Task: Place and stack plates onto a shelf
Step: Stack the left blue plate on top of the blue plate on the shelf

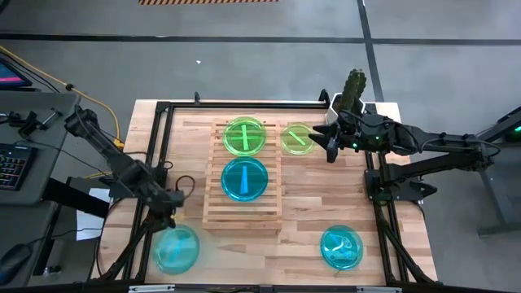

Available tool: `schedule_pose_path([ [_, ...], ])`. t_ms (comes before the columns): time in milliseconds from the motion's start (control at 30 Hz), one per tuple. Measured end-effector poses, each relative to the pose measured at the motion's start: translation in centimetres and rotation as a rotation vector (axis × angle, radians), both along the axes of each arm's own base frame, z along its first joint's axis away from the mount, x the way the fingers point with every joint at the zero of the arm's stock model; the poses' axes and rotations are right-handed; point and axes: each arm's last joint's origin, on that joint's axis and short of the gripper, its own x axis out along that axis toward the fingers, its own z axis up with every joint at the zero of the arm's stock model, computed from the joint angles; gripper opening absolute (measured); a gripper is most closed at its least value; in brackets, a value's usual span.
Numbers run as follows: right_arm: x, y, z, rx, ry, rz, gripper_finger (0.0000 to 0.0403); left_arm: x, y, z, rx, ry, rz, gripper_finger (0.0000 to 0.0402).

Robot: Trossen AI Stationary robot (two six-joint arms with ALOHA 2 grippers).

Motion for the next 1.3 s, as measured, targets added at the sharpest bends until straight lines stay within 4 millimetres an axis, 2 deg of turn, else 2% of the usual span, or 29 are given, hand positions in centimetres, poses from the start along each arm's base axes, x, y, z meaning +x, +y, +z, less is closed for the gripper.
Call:
schedule_pose_path([
  [333,0.0,0.0,0.0,0.000,0.004,0.000,0.0170,-1.2,1.5,9.4,-0.290,-0.203,0.160,0.0000],
  [433,0.0,0.0,0.0,0.000,0.005,0.000,0.0170,-1.0,2.5,11.9,-0.259,-0.351,0.287,0.0000],
  [600,0.0,0.0,0.0,0.000,0.004,0.000,0.0170,0.9,4.2,14.3,-0.067,-0.599,0.509,0.0000],
  [767,0.0,0.0,0.0,0.002,0.004,-0.001,0.0170,4.8,5.6,14.9,0.032,-0.709,0.663,0.0000],
  [900,0.0,0.0,0.0,0.021,-0.003,-0.007,0.0170,8.6,7.3,13.9,0.073,-0.681,0.741,0.0000],
  [1000,0.0,0.0,0.0,0.020,-0.003,-0.007,0.0170,10.5,8.5,12.6,0.074,-0.600,0.751,0.0000],
  [1167,0.0,0.0,0.0,0.019,-0.002,-0.006,0.0170,11.8,9.4,10.8,0.077,-0.466,0.767,0.0000],
  [1300,0.0,0.0,0.0,0.017,-0.001,-0.006,0.0170,11.6,9.8,10.3,0.097,-0.408,0.783,0.0000],
])
